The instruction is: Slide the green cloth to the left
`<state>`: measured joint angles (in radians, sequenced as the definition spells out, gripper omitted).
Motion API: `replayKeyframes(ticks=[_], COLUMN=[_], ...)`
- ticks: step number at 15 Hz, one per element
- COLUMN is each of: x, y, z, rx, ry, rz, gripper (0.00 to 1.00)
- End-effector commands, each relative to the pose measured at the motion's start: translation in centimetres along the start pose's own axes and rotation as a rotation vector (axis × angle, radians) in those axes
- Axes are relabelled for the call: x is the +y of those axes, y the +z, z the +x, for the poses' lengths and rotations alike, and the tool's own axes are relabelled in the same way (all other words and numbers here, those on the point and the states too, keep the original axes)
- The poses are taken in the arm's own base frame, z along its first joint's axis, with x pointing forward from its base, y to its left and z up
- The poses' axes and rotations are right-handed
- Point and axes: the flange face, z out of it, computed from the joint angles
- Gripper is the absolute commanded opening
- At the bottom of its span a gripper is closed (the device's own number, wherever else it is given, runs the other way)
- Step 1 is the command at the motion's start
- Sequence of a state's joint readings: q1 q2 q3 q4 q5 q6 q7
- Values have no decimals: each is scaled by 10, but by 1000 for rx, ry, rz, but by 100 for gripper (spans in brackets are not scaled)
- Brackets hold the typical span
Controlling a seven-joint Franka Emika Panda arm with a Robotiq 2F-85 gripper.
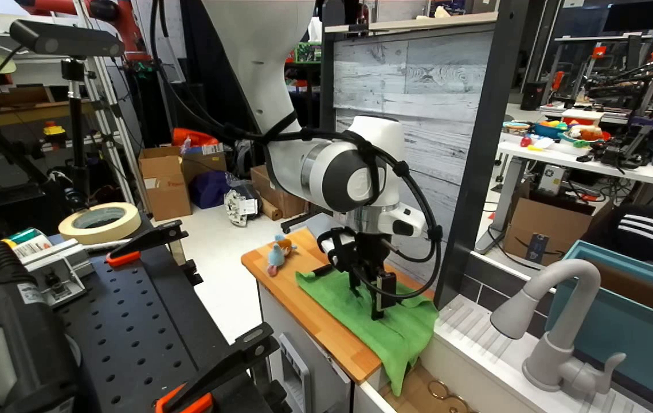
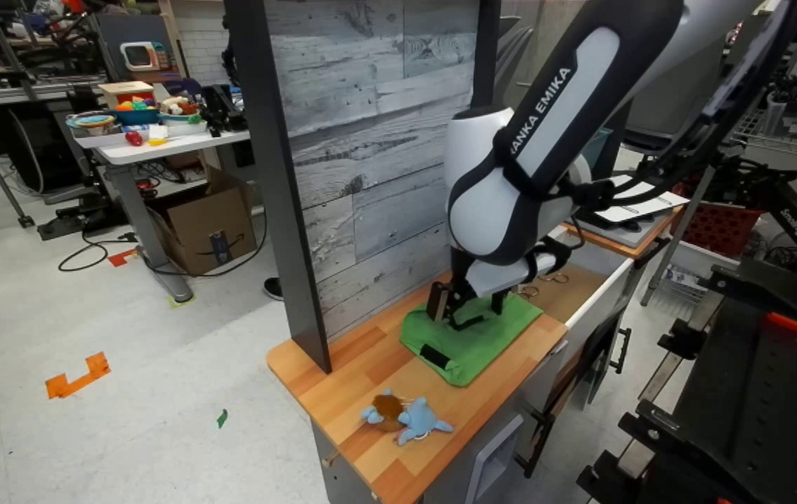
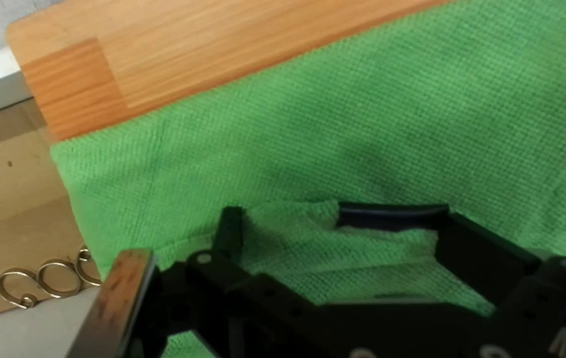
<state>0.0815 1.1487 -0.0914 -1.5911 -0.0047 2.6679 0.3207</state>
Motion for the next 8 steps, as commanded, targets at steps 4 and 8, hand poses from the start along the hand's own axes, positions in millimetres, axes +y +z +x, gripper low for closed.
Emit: replayKeyframes(ticks=[4, 8], x=[-42, -70], y=[18, 24], z=[8, 5], rx=[27, 41], ry=[-21, -45], rz=[-1, 1], gripper=[100, 100])
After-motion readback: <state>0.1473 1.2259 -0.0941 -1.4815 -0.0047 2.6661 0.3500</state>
